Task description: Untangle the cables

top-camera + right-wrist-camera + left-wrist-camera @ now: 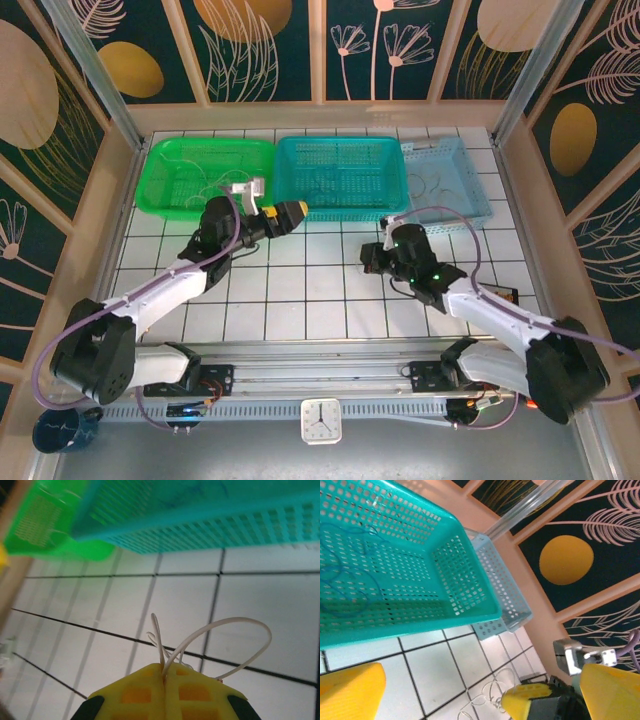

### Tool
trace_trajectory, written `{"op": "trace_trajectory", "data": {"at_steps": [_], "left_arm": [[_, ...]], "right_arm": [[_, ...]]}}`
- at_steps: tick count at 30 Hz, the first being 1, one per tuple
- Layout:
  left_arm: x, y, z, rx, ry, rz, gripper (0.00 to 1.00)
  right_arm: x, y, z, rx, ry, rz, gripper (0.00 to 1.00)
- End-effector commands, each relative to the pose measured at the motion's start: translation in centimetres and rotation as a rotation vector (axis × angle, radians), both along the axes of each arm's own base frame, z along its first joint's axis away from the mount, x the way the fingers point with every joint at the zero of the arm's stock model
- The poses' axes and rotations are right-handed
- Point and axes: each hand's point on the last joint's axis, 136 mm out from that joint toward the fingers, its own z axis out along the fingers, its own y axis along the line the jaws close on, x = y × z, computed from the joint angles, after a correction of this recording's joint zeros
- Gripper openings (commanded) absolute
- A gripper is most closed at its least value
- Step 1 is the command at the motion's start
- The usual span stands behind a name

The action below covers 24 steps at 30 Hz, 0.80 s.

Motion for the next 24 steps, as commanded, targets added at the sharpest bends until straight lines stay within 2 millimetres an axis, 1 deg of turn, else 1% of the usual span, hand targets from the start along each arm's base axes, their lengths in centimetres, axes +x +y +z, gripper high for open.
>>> {"op": "trace_trajectory", "data": {"at_steps": [1, 4, 7, 9, 15, 20, 24], "left_arm": [[-2.2, -2.0, 2.6, -0.11, -0.029, -0.08, 0.99], [-3.3, -3.2, 2.7, -0.134, -0.022, -0.103, 0.96], [-3.7, -3.4, 2.3, -0.156, -0.015, -0.098, 0.93], [-3.7, -3.5, 1.6, -0.156, -0.007, -0.099, 0.91], [-3.8, -4.3, 0.7, -0.157, 0.005, -0.133, 0.85], [-4.1, -5.0, 0.3, -0.139, -0.013, -0.169, 0.71], [-4.4, -5.3, -0.2, -0.116, -0.03, -0.191, 0.63]], "right_arm": [[0.0, 1.0, 4.1, 0.123, -0.06, 0.048, 0.0], [-0.2, 1.5, 6.3, 0.193, -0.09, 0.074, 0.0], [-0.3, 1.9, 8.1, 0.25, -0.118, 0.096, 0.0], [-0.4, 2.2, 9.2, 0.284, -0.133, 0.114, 0.0], [-0.8, 2.9, 11.3, 0.356, -0.156, 0.159, 0.0], [-1.0, 3.2, 12.3, 0.384, -0.166, 0.179, 0.0], [-1.0, 3.4, 12.7, 0.396, -0.169, 0.188, 0.0]]}}
